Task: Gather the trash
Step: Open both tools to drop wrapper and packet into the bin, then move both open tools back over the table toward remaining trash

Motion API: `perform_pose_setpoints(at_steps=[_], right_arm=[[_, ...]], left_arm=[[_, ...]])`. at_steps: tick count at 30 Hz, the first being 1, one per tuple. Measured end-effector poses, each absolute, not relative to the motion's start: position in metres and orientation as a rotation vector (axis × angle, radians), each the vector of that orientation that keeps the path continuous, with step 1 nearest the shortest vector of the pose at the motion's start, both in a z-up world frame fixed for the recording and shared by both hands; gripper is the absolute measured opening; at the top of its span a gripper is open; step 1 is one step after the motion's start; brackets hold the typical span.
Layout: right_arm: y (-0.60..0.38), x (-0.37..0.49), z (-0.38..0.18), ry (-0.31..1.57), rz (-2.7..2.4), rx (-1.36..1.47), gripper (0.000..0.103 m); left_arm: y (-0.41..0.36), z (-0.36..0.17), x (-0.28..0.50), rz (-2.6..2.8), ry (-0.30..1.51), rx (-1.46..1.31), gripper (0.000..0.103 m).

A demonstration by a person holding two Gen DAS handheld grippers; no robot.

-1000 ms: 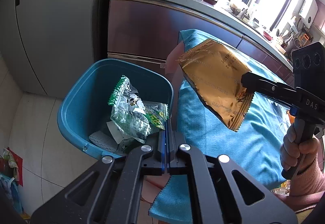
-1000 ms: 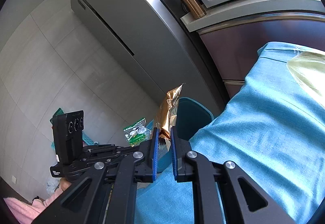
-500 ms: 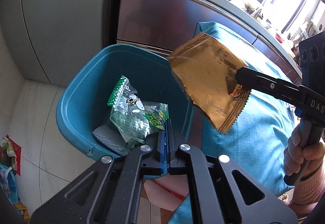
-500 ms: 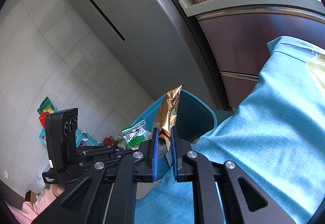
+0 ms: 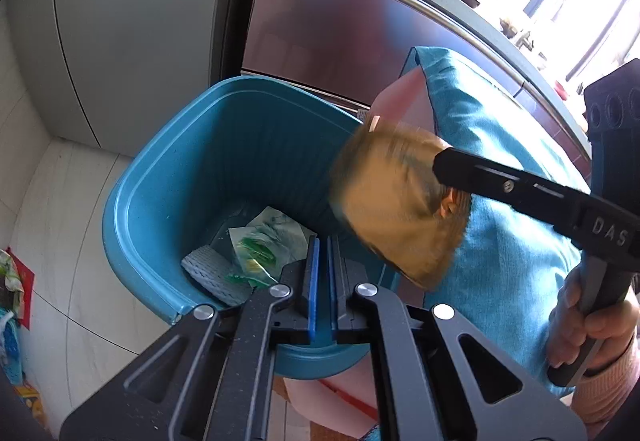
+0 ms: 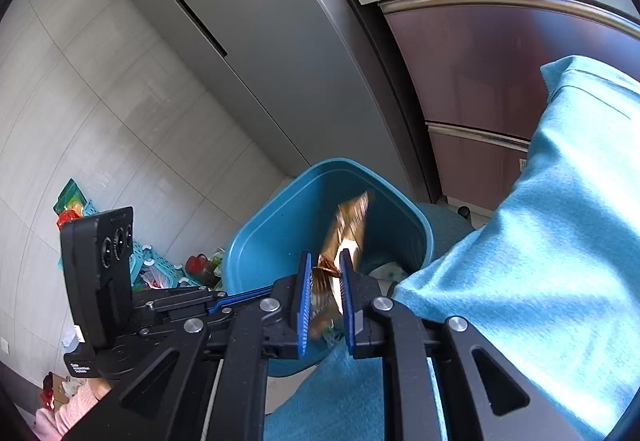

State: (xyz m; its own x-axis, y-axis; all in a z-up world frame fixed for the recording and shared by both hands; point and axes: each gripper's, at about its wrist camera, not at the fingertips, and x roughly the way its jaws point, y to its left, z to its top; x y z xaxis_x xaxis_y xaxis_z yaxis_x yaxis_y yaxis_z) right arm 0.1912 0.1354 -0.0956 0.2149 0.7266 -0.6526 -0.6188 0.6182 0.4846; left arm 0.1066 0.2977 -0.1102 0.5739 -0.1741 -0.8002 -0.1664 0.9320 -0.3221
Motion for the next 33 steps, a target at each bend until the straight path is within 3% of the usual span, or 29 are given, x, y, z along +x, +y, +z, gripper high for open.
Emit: perform_pose_setpoints(at_steps=[9,23,33], right_arm=[[0.122,0.189,-0.092,0.973,0.939,0.155,0.021],[0.028,0.142,-0.041,0.772,0.938,0.144,0.041],[-0.073,0.111,-0.031,0.685,0.77,0.203,0.045]], left_arm=[[0.294,-0.095,0.093,-0.005,0.895,-0.384,0.014],[0.223,-0.038,0.067,-0.162,0.699,-0.277,0.048],[0.137,-0.027,0.067,-0.358,0.685,-0.237,0.055]])
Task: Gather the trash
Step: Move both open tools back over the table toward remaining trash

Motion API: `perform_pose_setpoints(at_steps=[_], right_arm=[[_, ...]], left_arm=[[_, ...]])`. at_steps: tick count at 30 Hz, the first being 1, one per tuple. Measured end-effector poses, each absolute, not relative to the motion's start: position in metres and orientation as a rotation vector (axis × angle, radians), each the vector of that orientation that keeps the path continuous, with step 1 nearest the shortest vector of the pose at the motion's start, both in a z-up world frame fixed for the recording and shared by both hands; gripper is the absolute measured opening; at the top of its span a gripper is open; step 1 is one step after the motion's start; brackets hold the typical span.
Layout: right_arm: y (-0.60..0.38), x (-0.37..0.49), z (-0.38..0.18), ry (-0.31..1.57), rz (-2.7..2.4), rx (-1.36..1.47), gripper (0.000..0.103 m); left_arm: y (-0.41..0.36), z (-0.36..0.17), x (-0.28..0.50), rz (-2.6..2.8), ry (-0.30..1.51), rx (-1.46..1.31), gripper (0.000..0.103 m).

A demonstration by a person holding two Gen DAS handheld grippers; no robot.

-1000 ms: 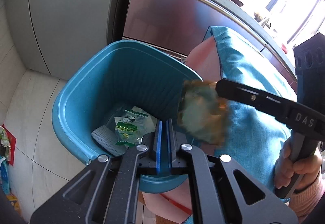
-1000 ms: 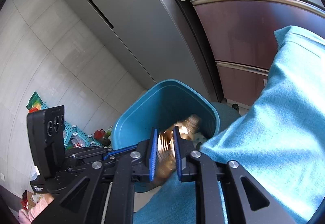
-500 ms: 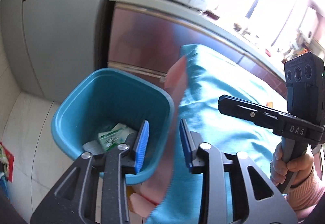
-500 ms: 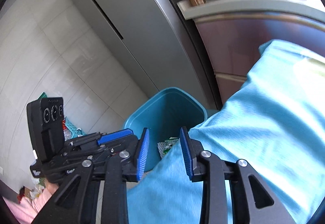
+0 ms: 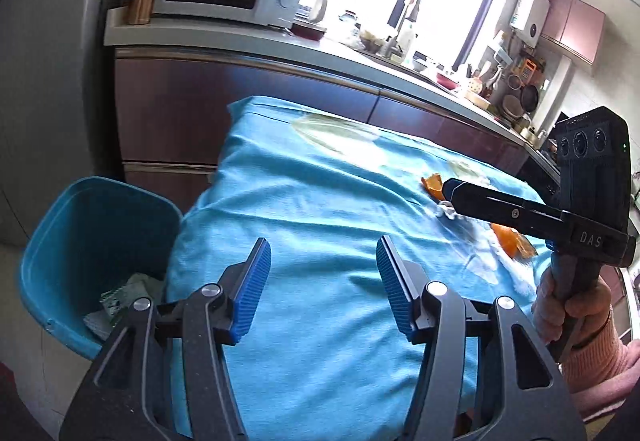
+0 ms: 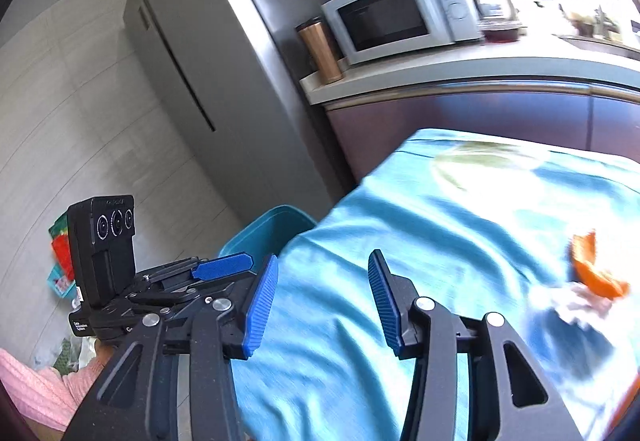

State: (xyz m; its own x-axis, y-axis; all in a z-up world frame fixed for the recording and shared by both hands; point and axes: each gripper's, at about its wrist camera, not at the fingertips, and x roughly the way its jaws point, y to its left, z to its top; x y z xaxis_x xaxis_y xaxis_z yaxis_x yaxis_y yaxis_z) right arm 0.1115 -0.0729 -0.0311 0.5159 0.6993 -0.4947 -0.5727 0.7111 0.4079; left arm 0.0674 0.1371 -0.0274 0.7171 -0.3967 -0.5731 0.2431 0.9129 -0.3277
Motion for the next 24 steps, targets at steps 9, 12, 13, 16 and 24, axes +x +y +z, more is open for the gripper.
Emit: perform_pose_setpoints(at_steps=[9,12,13,16,24], right_arm=[[-0.171,0.086,-0.044,0.66,0.524,0.272,0.048],[-0.206,0.08,-0.052,0.659,0.427,0.305,0.049],[-0.216,0.078,-0.056,0.659,0.396,0.312,0.049],[-0.25,0.068,-0.064,0.658,0.3,0.34,0.053],[-0.303,0.052,-0.081,0.655,0.151,0.366,0.06]], left_arm=[[0.05,-0.035,0.065,-0.558,0.734,-0.216,0.055],[0.02,-0.039,0.066,-0.629,0.759,-0.199,0.055],[0.011,-0.041,0.066,-0.651,0.768,-0.194,0.056],[-0.017,-0.045,0.067,-0.72,0.795,-0.185,0.057],[-0.083,-0.057,0.068,-0.856,0.878,-0.163,0.062]])
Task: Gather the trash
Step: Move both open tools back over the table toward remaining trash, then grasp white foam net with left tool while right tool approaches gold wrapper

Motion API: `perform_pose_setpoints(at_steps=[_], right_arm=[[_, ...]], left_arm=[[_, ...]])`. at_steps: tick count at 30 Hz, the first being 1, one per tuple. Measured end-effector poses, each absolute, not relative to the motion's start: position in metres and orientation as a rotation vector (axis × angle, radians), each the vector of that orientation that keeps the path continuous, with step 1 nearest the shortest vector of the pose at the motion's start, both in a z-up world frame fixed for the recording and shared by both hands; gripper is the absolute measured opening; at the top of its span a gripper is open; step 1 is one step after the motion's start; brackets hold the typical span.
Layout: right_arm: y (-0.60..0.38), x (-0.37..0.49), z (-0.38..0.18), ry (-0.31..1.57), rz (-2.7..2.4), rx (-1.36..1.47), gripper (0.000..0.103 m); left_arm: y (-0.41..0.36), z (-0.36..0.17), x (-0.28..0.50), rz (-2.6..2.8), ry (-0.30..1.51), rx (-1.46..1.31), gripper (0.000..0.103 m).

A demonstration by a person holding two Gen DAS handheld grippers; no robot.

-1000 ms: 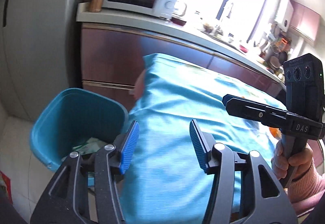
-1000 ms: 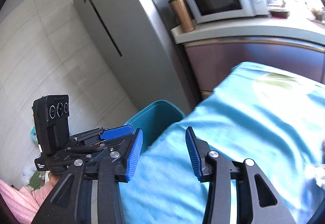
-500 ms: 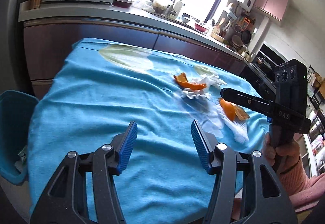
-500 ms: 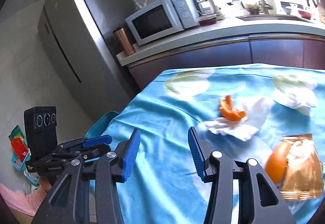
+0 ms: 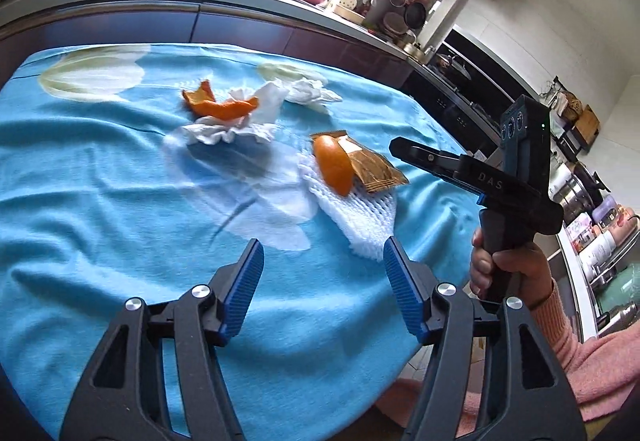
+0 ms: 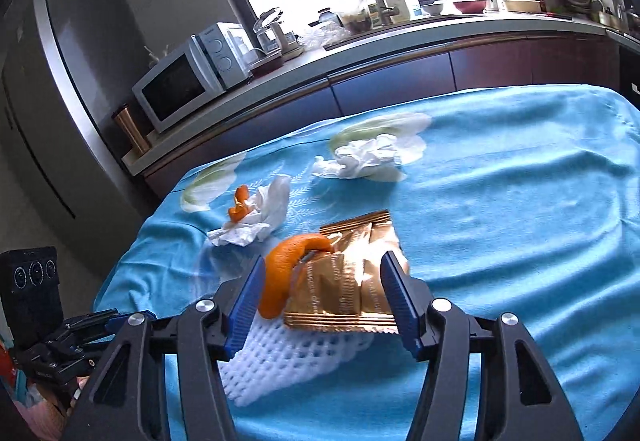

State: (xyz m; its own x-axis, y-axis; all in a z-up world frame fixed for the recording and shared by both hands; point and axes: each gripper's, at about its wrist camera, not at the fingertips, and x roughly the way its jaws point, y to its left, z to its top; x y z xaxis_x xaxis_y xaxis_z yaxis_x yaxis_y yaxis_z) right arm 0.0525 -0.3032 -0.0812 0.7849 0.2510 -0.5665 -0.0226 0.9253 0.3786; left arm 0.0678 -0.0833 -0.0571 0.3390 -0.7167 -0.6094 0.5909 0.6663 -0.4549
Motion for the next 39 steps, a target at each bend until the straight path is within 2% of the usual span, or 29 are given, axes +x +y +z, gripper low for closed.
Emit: perform_pose_setpoints(at_steps=[10,15,18,20,25,28,30,31,33,35,39], right_arm=[[-0.318,0.052,-0.103,0.703,0.146,0.383,0.065],[-0.317,0.054,-0.105,0.711,0.162,0.382,0.065],[-0.316,0.055,-0.107,0.718,0.167,0.381,0.065],[-0.315,0.055,-0.108,0.725,0.168,0.38,0.065],[-0.315,0.055,-0.11,0.736,0.171,0.381,0.064],[-0.314,0.056,-0.111,0.745,0.171,0.378,0.053],[-0.313,0.056,-0.112,0.749,0.173,0.379,0.039],[-0.313,0.056,-0.112,0.75,0.177,0.381,0.036],[-0.313,0.056,-0.112,0.747,0.185,0.383,0.019],[-0.313,0.055,-0.111,0.74,0.194,0.386,0.011],[-0.311,0.052,-0.107,0.723,0.223,0.401,0.008]], left_arm=[[-0.139,-0.081,0.082,-0.896,0.998,-0.166,0.063],[-0.156,-0.084,0.087,-0.902,1.017,-0.158,0.06],[-0.165,-0.087,0.089,-0.9,1.029,-0.15,0.052],[-0.168,-0.088,0.091,-0.889,1.032,-0.139,0.036],[-0.167,-0.089,0.096,-0.877,1.033,-0.144,0.018],[-0.162,-0.082,0.096,-0.859,0.997,-0.129,0.016],[-0.155,-0.076,0.095,-0.852,0.971,-0.124,0.016],[-0.15,-0.072,0.094,-0.849,0.96,-0.124,0.015],[-0.143,-0.065,0.093,-0.839,0.932,-0.115,0.015],[-0.134,-0.059,0.092,-0.828,0.91,-0.106,0.015],[-0.115,-0.049,0.086,-0.804,0.872,-0.082,0.015]])
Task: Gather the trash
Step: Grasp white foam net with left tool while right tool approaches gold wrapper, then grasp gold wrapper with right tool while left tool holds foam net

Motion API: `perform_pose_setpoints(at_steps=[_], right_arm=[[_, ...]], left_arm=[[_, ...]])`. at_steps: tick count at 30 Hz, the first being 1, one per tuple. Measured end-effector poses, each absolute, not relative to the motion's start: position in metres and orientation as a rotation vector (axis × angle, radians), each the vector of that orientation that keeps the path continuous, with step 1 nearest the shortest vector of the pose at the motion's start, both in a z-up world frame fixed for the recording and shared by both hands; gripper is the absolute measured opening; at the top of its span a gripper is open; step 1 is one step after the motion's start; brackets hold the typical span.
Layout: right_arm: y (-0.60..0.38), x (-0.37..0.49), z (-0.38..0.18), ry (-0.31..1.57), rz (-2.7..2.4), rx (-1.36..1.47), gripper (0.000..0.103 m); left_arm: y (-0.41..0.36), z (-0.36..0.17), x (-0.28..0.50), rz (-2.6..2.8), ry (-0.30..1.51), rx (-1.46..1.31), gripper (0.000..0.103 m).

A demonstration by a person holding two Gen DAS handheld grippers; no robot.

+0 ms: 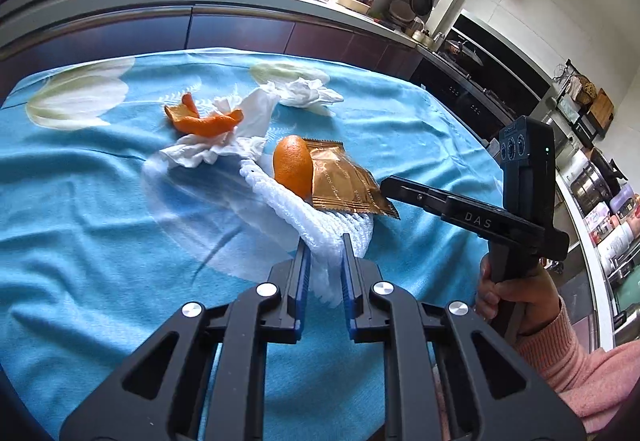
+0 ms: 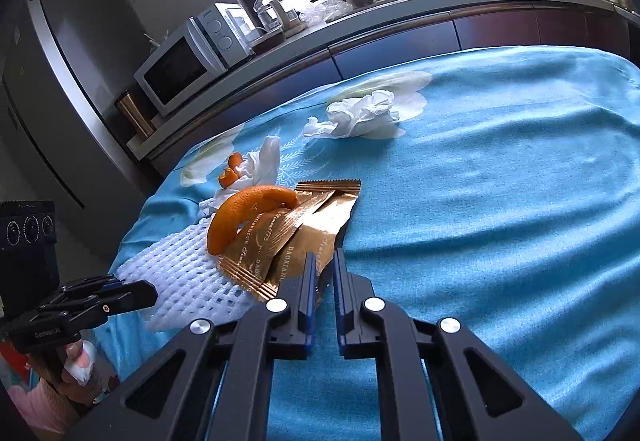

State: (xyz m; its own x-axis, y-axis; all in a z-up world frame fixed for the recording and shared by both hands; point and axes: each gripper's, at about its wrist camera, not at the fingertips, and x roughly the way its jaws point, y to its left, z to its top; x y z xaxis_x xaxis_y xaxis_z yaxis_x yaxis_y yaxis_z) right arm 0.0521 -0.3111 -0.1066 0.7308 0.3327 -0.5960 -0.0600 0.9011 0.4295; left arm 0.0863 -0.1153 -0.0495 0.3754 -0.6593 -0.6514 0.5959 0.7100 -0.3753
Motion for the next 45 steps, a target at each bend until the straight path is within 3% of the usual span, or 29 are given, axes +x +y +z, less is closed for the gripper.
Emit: perform_pose_setpoints(at_steps=[4,5,6,7,20,26,28,30,33,41,44,45], right_arm=[[-0.309,0.051,-0.102,0.712,0.232,0.406,0.011],[-0.309,0.051,-0.101,0.712,0.242,0.415,0.019],[-0.308,0.052,-0.101,0.716,0.258,0.427,0.039],[-0.307,0.051,-0.101,0.716,0.268,0.438,0.046],[-0.28,0.057,-0.113,0.776,0.334,0.491,0.059],[-0.267,0.069,-0.11,0.782,0.269,0.441,0.058],[-0.263,0.073,-0.109,0.783,0.231,0.419,0.049],[-0.262,0.077,-0.11,0.791,0.202,0.402,0.024],[-0.267,0.077,-0.116,0.801,0.201,0.437,0.006],[-0.278,0.064,-0.108,0.726,0.305,0.551,0.003],[-0.275,0.066,-0.105,0.726,0.355,0.585,0.012],[-0.274,0.066,-0.105,0.724,0.364,0.596,0.024]], left_arm=[[-0.092,-0.041,0.078,-0.793,0.841,-0.084,0.015],[-0.087,-0.04,0.076,-0.791,0.836,-0.084,0.015],[-0.082,-0.038,0.075,-0.786,0.83,-0.083,0.015],[-0.078,-0.037,0.073,-0.781,0.824,-0.082,0.015],[-0.015,-0.037,0.053,-0.711,0.803,-0.13,0.015],[0.007,-0.039,0.052,-0.663,0.799,-0.156,0.015],[0.012,-0.039,0.051,-0.649,0.796,-0.159,0.015],[0.02,-0.039,0.05,-0.636,0.794,-0.165,0.015],[0.028,-0.039,0.048,-0.618,0.79,-0.173,0.015],[0.044,-0.042,0.048,-0.595,0.79,-0.193,0.015],[0.045,-0.043,0.047,-0.595,0.792,-0.198,0.015],[0.045,-0.044,0.047,-0.596,0.792,-0.199,0.015]])
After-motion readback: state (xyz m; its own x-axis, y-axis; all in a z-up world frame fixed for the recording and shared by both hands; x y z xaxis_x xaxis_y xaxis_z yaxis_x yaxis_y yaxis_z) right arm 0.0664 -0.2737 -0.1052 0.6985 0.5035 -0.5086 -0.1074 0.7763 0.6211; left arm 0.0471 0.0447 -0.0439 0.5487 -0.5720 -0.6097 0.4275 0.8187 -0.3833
